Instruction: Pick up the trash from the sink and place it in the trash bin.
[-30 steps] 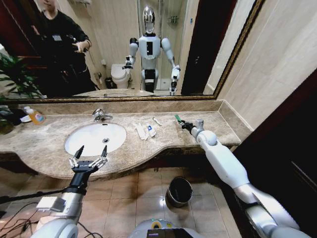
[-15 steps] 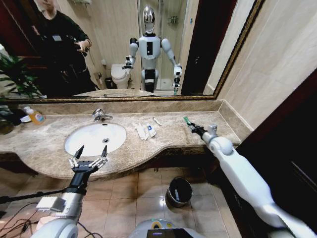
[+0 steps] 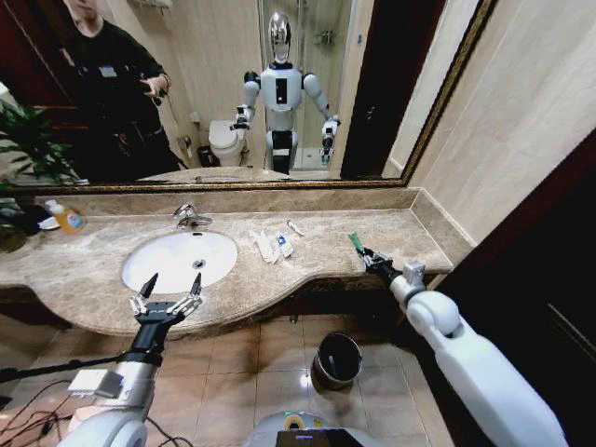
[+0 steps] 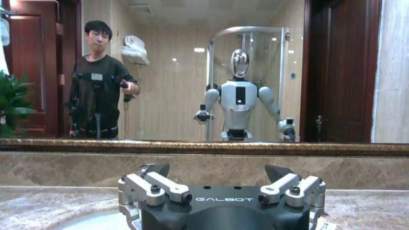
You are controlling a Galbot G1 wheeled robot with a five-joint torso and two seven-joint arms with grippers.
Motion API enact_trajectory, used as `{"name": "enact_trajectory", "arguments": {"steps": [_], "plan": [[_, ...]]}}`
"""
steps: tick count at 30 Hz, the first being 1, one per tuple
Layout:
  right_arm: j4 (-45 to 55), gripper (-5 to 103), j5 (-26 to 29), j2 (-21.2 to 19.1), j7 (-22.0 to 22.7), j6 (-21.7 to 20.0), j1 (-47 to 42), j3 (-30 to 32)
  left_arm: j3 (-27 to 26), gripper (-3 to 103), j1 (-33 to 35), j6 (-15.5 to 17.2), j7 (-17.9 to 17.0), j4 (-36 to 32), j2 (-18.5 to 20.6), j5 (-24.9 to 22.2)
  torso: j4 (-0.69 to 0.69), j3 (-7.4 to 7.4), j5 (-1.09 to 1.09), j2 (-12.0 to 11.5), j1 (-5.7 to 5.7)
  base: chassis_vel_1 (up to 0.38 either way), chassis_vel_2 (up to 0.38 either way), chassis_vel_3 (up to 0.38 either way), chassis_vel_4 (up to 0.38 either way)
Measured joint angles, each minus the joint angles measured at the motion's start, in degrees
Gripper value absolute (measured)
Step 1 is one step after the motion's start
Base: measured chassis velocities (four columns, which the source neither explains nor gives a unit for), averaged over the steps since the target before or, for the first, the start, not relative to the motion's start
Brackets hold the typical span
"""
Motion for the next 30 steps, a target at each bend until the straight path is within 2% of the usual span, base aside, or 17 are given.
{"name": "enact_trajectory", "arguments": {"steps": [2, 5, 7, 10, 11, 13, 18, 22, 30], "plan": [[1.0, 20, -1.0, 1.1, 0.0, 0.2, -2.0, 0.3, 0.0, 100, 0.0, 0.0, 0.0, 0.0, 0.0, 0.0, 0.00, 0.00, -0.02, 0.0, 0.00, 0.000, 0.000, 0.000, 0.000], [3.7, 20, -4.4, 5.2, -0.6, 0.6, -7.6, 1.4, 0.0, 100, 0.0, 0.0, 0.0, 0.0, 0.0, 0.0, 0.00, 0.00, 0.00, 0.0, 0.00, 0.000, 0.000, 0.000, 0.000], [4.3, 20, -5.6, 6.6, -1.1, 0.8, -9.2, 1.7, 0.0, 100, 0.0, 0.0, 0.0, 0.0, 0.0, 0.0, 0.00, 0.00, -0.01, 0.0, 0.00, 0.000, 0.000, 0.000, 0.000], [4.6, 20, -11.3, 11.0, -3.3, 3.1, -14.5, 2.0, 0.0, 100, 0.0, 0.0, 0.0, 0.0, 0.0, 0.0, 0.00, 0.00, -0.01, 0.0, 0.00, 0.000, 0.000, 0.000, 0.000], [4.6, 20, -11.3, 11.0, -3.3, 3.1, -14.5, 2.0, 0.0, 100, 0.0, 0.0, 0.0, 0.0, 0.0, 0.0, 0.00, 0.00, -0.01, 0.0, 0.00, 0.000, 0.000, 0.000, 0.000], [2.8, 20, -14.8, 13.4, -5.0, 5.6, -17.5, 1.9, 0.0, 100, 0.0, 0.0, 0.0, 0.0, 0.0, 0.0, -0.01, 0.00, 0.00, 0.0, 0.00, 0.000, 0.000, 0.000, 0.000], [-1.2, 20, -18.1, 16.1, -6.7, 9.0, -19.0, 1.5, 0.0, 100, 0.0, 0.0, 0.0, 0.0, 0.0, 0.0, 0.00, 0.00, 0.00, 0.0, 0.00, 0.000, 0.000, 0.000, 0.000], [-8.6, 20, -21.5, 19.4, -7.1, 11.3, -17.8, 0.9, 0.0, 100, 0.0, 0.0, 0.0, 0.0, 0.0, 0.0, 0.00, 0.01, 0.00, 0.0, 0.00, 0.000, 0.000, 0.000, 0.000], [-17.8, 20, -22.5, 22.3, -7.1, 11.4, -14.2, -0.2, 0.0, 100, 0.0, 0.0, 0.0, 0.0, 0.0, 0.0, 0.00, 0.01, 0.00, 0.0, 0.01, 0.000, 0.000, 0.000, 0.000]]}}
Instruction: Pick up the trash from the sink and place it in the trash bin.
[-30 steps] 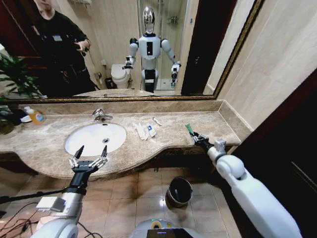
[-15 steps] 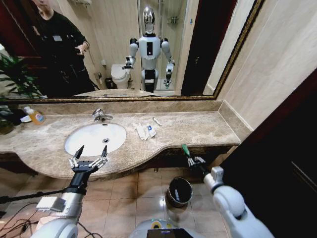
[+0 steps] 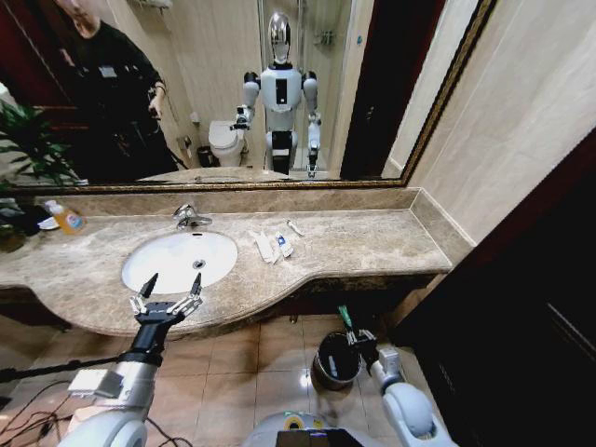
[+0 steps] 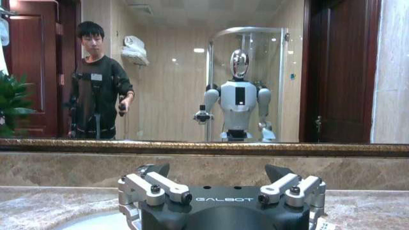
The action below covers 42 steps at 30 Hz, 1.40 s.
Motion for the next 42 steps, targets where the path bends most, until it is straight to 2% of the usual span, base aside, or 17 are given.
{"name": "enact_trajectory", "arguments": {"steps": [8, 19, 31, 33, 34, 37, 38, 40, 41, 42], "plan": [[-9.6, 20, -0.3, 1.2, 0.1, 0.0, 5.0, -0.3, 0.0, 100, 0.0, 0.0, 0.0, 0.0, 0.0, 0.0, 0.00, 0.00, 0.00, 0.0, 0.00, 0.000, 0.000, 0.000, 0.000], [-23.2, 20, -2.1, 2.4, -0.2, 3.9, 9.1, 0.0, 0.0, 100, 0.0, 0.0, 0.0, 0.0, 0.0, 0.0, 0.00, 0.00, 0.01, 0.0, 0.00, 0.000, 0.000, 0.000, 0.000], [-30.8, 18, -3.0, 2.5, 0.5, 7.4, 12.6, 0.0, 0.0, 100, 0.0, 0.0, 0.0, 0.0, 0.0, 0.0, 0.00, 0.00, 0.01, 0.0, 0.00, 0.000, 0.000, 0.000, 0.000], [-31.3, 29, -3.3, 2.7, 0.8, 7.6, 13.1, -0.1, 0.0, 100, 0.0, 0.0, 0.0, 0.0, 0.0, 0.0, 0.00, 0.00, 0.01, 0.0, 0.00, 0.000, 0.000, 0.000, 0.000], [-31.3, 29, -3.3, 2.7, 0.8, 7.6, 13.1, -0.1, 0.0, 100, 0.0, 0.0, 0.0, 0.0, 0.0, 0.0, 0.00, 0.00, 0.01, 0.0, 0.00, 0.000, 0.000, 0.000, 0.000], [-31.5, 45, -3.4, 2.8, 0.9, 7.6, 13.5, -0.1, 0.0, 100, 0.0, 0.0, 0.0, 0.0, 0.0, 0.0, 0.00, 0.00, 0.00, 0.0, 0.00, 0.000, 0.000, 0.000, 0.000], [-31.5, 45, -3.4, 2.8, 0.9, 7.6, 13.5, -0.1, 0.0, 100, 0.0, 0.0, 0.0, 0.0, 0.0, 0.0, 0.00, 0.00, 0.00, 0.0, 0.00, 0.000, 0.000, 0.000, 0.000], [-31.5, 56, -3.6, 2.7, 0.9, 7.6, 13.6, -0.1, 0.0, 100, 0.0, 0.0, 0.0, 0.0, 0.0, 0.0, 0.00, 0.00, 0.00, 0.0, 0.00, 0.000, 0.000, 0.000, 0.000], [-31.5, 56, -3.6, 2.7, 0.9, 7.6, 13.6, -0.1, 0.0, 100, 0.0, 0.0, 0.0, 0.0, 0.0, 0.0, 0.00, 0.00, 0.00, 0.0, 0.00, 0.000, 0.000, 0.000, 0.000], [-31.5, 61, -3.8, 2.7, 0.9, 7.6, 13.6, -0.1, 0.0, 100, 0.0, 0.0, 0.0, 0.0, 0.0, 0.0, 0.00, 0.00, 0.01, 0.0, 0.00, 0.000, 0.000, 0.000, 0.000]]}}
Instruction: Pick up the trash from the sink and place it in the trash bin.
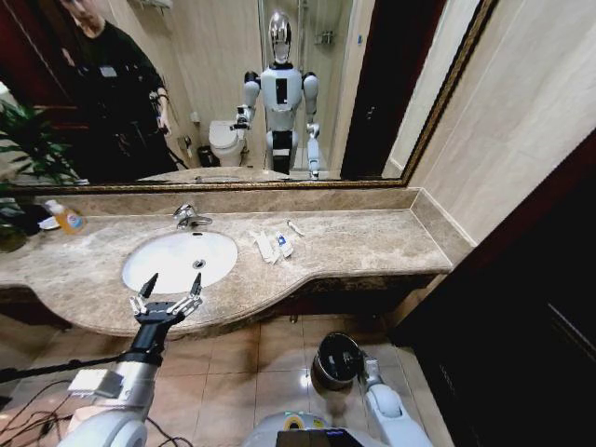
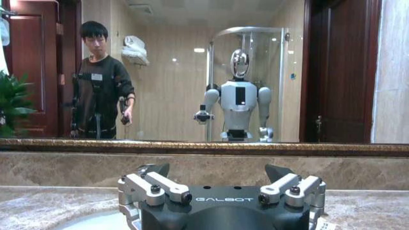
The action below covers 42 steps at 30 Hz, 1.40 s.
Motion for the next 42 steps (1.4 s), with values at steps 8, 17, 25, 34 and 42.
{"name": "enact_trajectory", "arguments": {"steps": [8, 17, 25, 34, 42], "plan": [[0.5, 89, -0.2, -0.1, 0.0, 0.0, -0.3, 0.0, 0.0, 100, 0.0, 0.0, 0.0, 0.0, 0.0, 0.0, 0.00, 0.00, 0.00, 0.0, 0.00, 0.000, 0.000, 0.000, 0.000], [1.1, 100, -0.5, -0.1, 0.0, 0.0, -0.6, 0.1, 0.0, 100, 0.0, 0.0, 0.0, 0.0, 0.0, 0.0, 0.00, 0.00, 0.00, 0.0, 0.00, 0.000, 0.000, 0.000, 0.000], [2.1, 100, -0.5, -0.2, 0.1, -0.3, -1.2, 0.2, 0.0, 100, 0.0, 0.0, 0.0, 0.0, 0.0, 0.0, 0.00, 0.00, 0.00, 0.0, 0.00, 0.000, 0.000, 0.000, 0.000], [8.8, 100, 1.9, -0.8, 0.6, -2.4, -4.6, 0.7, 0.0, 100, 0.0, 0.0, 0.0, 0.0, 0.0, 0.0, 0.00, 0.00, 0.00, 0.0, 0.00, 0.000, 0.000, 0.000, 0.000], [17.0, 100, 3.6, -1.5, 2.6, -3.3, -8.2, 1.2, 0.0, 100, 0.0, 0.0, 0.0, 0.0, 0.0, 0.0, 0.00, 0.00, 0.00, 0.0, 0.00, 0.000, 0.000, 0.000, 0.000]]}}
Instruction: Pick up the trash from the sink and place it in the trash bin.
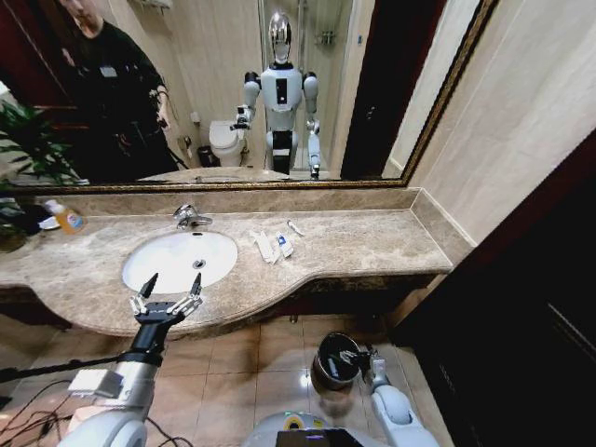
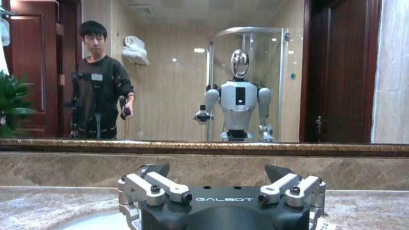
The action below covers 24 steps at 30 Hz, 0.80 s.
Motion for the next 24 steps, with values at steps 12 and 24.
{"name": "enact_trajectory", "arguments": {"steps": [12, 24], "plan": [[23.8, 100, 2.0, -1.2, 4.1, -1.2, -10.6, 0.0, 0.0, 100, 0.0, 0.0, 0.0, 0.0, 0.0, 0.0, 0.00, 0.00, 0.00, 0.0, 0.00, 0.000, 0.000, 0.000, 0.000], [42.7, 100, 6.2, -4.1, 9.4, -7.4, -11.1, -3.3, 0.0, 100, 0.0, 0.0, 0.0, 0.0, 0.0, 0.0, 0.00, 0.00, 0.00, 0.0, 0.00, 0.000, 0.000, 0.000, 0.000]]}}
